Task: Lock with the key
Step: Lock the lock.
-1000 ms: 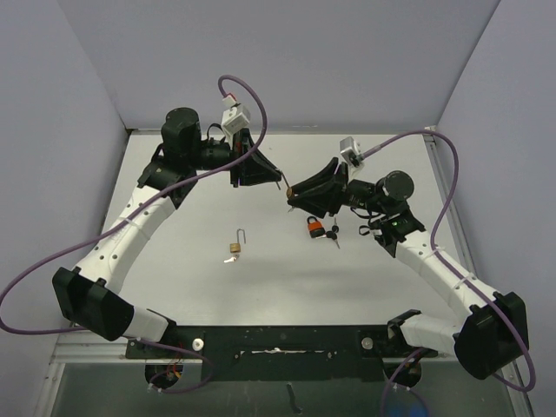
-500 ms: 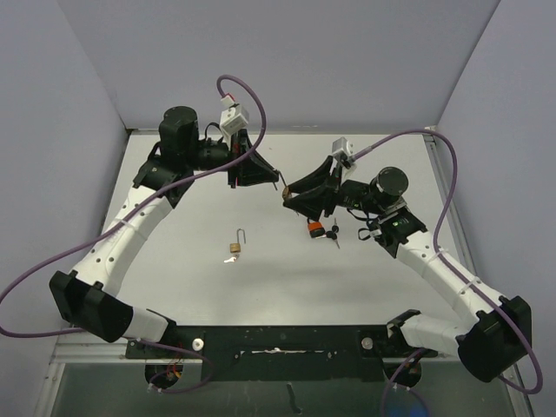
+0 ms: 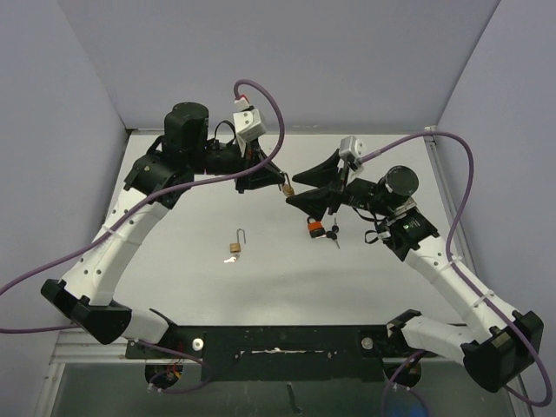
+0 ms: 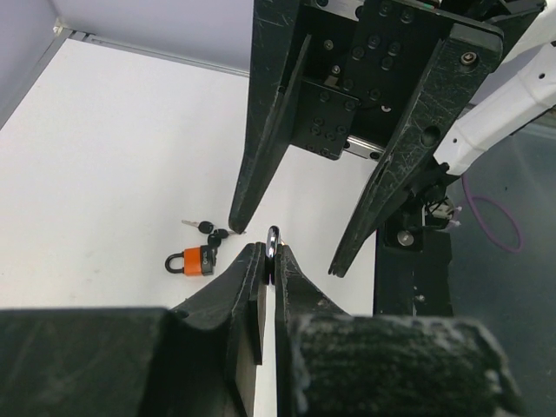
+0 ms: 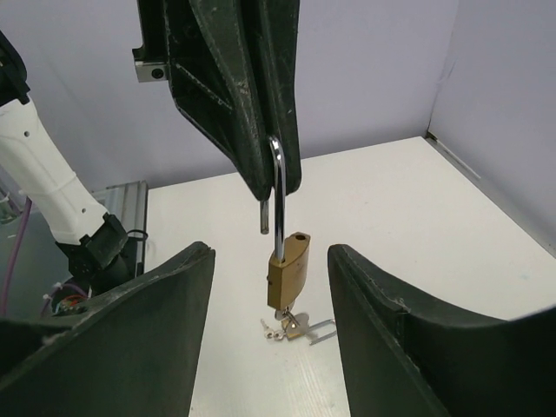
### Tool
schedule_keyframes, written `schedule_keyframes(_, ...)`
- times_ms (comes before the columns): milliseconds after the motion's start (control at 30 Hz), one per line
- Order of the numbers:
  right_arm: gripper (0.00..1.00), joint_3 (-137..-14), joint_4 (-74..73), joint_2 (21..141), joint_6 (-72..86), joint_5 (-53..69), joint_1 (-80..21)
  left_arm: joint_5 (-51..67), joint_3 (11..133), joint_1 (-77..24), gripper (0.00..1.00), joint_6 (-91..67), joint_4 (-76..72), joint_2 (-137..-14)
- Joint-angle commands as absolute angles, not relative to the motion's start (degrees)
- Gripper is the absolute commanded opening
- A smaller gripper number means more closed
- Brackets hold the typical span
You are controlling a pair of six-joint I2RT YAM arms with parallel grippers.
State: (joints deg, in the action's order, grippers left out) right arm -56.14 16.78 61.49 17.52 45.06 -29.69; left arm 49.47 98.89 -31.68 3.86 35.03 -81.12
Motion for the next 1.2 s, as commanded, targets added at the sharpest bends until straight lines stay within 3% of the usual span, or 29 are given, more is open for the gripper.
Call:
schedule_keyframes(0, 0.55, -59.9, 17.0, 62.1, 15.3, 44.0, -30.2, 45.0, 102.9, -33.9, 0.0, 6.3, 36.2, -78.6)
schedule_keyframes(300, 0.53, -60.4, 14.1, 63.2, 13.6, 43.7, -31.3, 42.9, 103.9, -35.1, 0.0, 5.9, 35.0, -79.0)
schedule_keyframes(567, 0.43, -59.8, 13.2, 63.1, 13.1, 42.5, -32.4, 42.1, 103.6, -35.1, 0.0, 4.5, 32.5, -79.0)
schedule_keyframes(833, 0.41, -59.4, 15.0, 64.5, 13.4, 41.3, -32.7, 43.3, 102.7, -35.0, 0.0, 3.0, 30.5, -78.7)
schedule_keyframes(1167, 0.19, -59.5, 18.7, 66.7, 15.5, 42.2, -32.7, 43.9, 101.7, -35.0, 0.0, 2.2, 29.3, -78.5)
